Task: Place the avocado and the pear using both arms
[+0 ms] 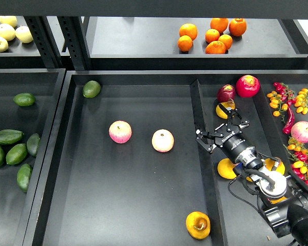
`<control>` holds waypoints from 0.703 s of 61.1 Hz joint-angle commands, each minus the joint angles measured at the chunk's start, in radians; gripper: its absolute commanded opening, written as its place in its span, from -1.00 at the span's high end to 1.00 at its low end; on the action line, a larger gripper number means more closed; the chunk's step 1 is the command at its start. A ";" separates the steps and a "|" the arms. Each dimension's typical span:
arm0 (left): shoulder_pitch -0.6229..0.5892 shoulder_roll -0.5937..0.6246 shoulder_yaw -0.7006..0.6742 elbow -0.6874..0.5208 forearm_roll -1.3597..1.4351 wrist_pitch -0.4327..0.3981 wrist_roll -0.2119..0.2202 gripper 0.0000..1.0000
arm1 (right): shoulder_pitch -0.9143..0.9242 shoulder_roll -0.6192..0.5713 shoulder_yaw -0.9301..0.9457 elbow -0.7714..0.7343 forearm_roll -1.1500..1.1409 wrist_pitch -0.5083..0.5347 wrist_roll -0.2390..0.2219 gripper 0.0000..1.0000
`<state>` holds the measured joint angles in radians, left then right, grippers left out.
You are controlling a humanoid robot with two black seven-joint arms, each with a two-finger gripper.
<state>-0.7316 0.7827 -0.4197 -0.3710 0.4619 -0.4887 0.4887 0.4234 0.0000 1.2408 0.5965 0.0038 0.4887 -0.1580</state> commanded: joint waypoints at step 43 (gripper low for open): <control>0.009 -0.065 0.052 0.049 0.000 0.000 0.000 0.13 | 0.000 0.000 0.000 0.000 -0.001 0.000 0.000 -0.99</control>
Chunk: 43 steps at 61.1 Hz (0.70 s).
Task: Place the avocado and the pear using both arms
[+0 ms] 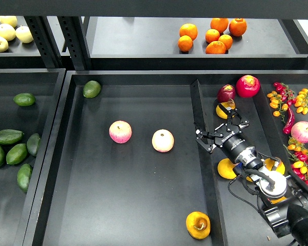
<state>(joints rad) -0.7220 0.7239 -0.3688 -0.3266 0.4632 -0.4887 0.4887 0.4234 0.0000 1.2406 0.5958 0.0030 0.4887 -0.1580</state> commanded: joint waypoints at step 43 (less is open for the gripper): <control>0.001 -0.029 0.002 0.004 -0.001 0.000 0.000 -0.24 | -0.002 0.000 0.000 -0.001 0.000 0.000 0.000 -0.99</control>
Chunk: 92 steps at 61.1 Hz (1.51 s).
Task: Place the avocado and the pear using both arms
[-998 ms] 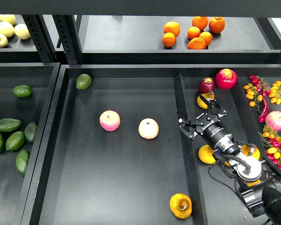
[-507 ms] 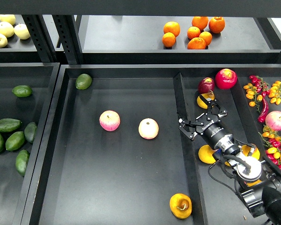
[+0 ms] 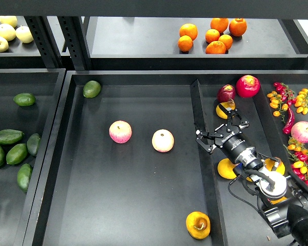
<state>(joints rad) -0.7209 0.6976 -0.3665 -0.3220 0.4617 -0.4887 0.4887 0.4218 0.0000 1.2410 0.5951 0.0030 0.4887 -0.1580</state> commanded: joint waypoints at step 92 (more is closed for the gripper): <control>-0.002 -0.038 -0.264 -0.127 -0.189 0.000 0.000 -0.86 | 0.000 0.000 0.000 0.002 0.000 0.000 0.000 -0.99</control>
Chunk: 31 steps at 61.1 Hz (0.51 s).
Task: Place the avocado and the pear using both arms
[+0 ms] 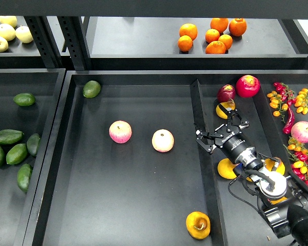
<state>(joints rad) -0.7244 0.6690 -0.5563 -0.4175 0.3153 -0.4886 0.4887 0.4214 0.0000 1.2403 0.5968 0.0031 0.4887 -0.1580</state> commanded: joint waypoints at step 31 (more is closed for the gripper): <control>0.131 -0.170 -0.458 -0.239 -0.136 0.000 0.000 -0.86 | 0.000 0.000 -0.002 0.001 0.000 0.000 0.000 -0.99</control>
<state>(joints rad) -0.6262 0.5554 -0.9376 -0.6230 0.1799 -0.4883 0.4888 0.4222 0.0000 1.2379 0.5971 0.0030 0.4887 -0.1590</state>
